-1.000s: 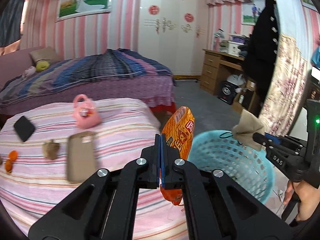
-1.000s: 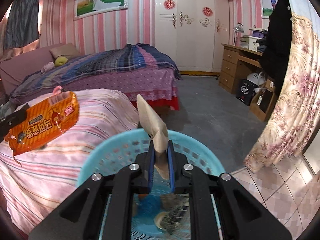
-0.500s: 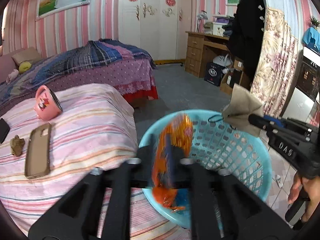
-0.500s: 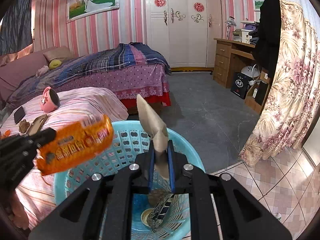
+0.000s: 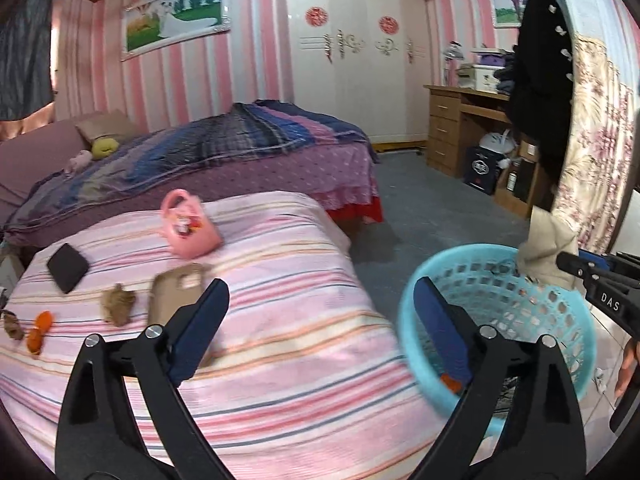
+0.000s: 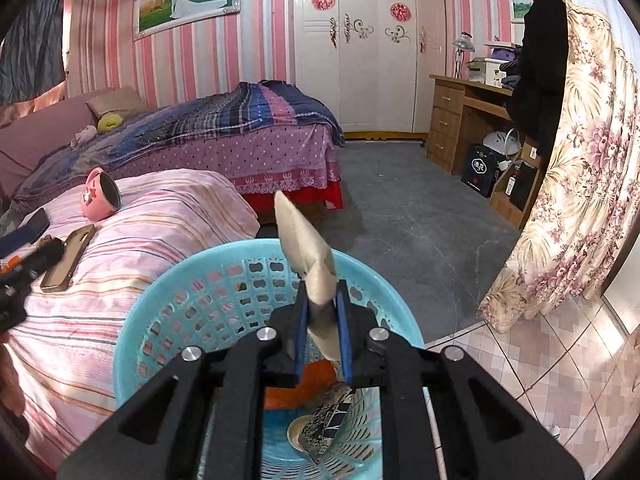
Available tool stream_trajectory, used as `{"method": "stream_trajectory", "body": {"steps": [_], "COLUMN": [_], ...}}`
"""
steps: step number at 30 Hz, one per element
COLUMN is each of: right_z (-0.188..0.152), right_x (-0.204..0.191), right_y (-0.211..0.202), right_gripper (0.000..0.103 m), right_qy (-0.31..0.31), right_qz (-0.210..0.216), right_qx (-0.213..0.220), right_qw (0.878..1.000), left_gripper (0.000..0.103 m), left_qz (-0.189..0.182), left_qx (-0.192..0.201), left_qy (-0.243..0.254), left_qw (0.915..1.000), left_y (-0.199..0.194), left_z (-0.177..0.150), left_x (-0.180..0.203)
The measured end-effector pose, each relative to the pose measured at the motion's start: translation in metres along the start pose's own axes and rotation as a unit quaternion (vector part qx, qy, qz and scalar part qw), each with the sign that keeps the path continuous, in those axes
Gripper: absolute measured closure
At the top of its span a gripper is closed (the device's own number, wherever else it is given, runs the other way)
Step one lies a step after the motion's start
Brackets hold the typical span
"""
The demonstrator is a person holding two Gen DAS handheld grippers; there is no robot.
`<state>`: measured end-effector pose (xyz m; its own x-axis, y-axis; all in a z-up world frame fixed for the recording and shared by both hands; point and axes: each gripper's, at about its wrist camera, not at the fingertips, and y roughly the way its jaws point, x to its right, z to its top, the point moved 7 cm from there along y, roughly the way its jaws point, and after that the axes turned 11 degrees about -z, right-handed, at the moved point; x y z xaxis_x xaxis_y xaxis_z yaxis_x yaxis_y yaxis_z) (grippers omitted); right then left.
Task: Collect trash
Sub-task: 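Carry the wrapper and cloth to the blue basket and release both tools, then move both tools back over the bed toward the orange peel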
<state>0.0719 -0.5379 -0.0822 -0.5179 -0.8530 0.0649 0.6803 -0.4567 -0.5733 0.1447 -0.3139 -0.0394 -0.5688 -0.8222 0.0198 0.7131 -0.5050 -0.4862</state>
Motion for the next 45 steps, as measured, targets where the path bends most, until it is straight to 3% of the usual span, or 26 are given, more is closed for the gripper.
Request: {"method": "stream_trajectory", "body": {"steps": [2,11,25,33,45], "right_z": [0.000,0.007,0.024,0.024,0.008], "right_x": [-0.002,-0.023,-0.089,-0.146,-0.218], "right_y": [0.001,-0.008,-0.031,-0.039,-0.047], "right_gripper": [0.049,0.018,0.011,0.011,0.011], "right_qy": [0.003,0.006,-0.003,-0.030,-0.081], "right_qz": [-0.009,-0.021,-0.006,0.016,0.041], "right_qx": [-0.001,0.013,0.047,0.059,0.053], "right_qw": [1.000,1.000,0.999,0.998,0.994], "left_gripper": [0.011,0.008,0.005,0.005,0.005], "left_qz": [0.011,0.052,0.110,0.142,0.188], "left_qx": [0.005,0.018,0.021,0.014,-0.003], "left_qy": [-0.004,-0.017,-0.052,-0.108,-0.133], "left_qw": [0.9999,0.9983,0.9923,0.9839,0.9731], "left_y": [-0.008,-0.040,-0.081,-0.098,-0.115], "left_z": [0.002,0.005,-0.007,-0.033,-0.069], "left_x": [-0.012,-0.066,-0.169,-0.244,-0.318]}}
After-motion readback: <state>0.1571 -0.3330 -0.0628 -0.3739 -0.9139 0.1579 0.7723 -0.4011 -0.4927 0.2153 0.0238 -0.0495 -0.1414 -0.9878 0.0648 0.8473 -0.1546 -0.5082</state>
